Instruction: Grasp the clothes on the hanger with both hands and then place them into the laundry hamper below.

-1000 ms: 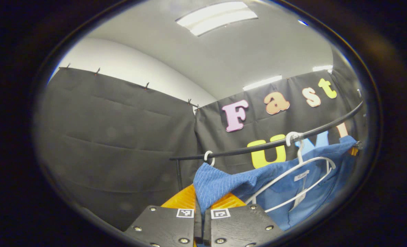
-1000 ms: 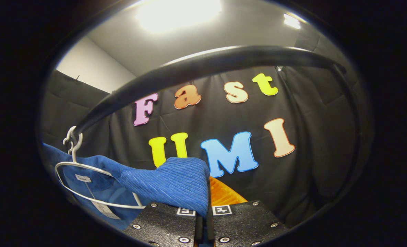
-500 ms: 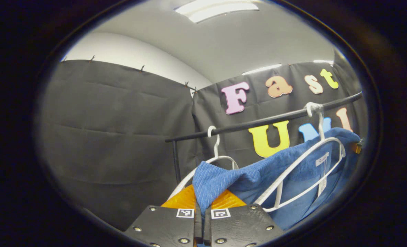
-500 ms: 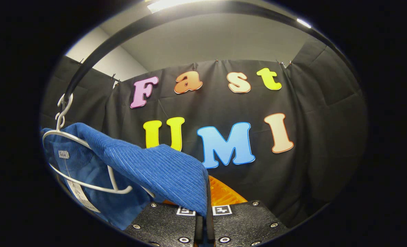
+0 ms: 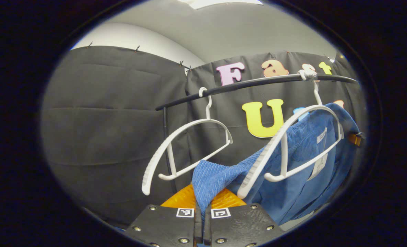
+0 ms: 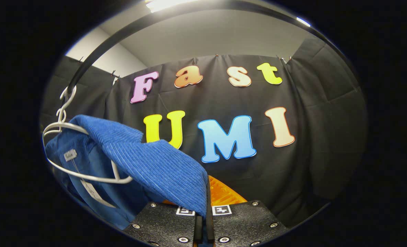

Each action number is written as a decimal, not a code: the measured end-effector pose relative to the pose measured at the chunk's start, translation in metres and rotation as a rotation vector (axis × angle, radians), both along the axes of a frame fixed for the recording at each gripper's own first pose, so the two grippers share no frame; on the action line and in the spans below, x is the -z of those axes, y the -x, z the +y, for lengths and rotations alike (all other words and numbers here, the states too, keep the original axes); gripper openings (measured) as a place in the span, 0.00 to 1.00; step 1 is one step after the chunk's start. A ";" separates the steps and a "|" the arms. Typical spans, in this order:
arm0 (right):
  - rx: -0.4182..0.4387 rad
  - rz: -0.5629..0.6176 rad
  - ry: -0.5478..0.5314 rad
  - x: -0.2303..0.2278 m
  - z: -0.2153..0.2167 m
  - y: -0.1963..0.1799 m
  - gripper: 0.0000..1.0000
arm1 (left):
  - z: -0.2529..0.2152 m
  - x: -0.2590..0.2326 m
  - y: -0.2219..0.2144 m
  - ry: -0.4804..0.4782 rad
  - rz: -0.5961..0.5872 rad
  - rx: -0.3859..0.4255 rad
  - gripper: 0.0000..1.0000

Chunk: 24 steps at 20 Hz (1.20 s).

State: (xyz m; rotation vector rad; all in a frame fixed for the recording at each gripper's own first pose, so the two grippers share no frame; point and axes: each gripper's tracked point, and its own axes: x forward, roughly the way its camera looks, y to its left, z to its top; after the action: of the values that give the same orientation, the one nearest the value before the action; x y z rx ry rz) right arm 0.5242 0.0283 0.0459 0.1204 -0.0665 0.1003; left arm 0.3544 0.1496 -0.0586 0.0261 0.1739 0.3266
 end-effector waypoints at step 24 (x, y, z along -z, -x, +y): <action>0.143 0.107 0.047 0.068 -0.034 -0.006 0.05 | -0.051 0.061 0.048 0.049 0.034 0.099 0.02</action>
State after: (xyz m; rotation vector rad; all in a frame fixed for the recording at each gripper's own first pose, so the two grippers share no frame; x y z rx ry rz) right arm 0.5303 -0.0055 -0.0225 0.0740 0.0345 -0.0471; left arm 0.3062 0.0982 -0.1195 -0.0083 0.2132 0.2231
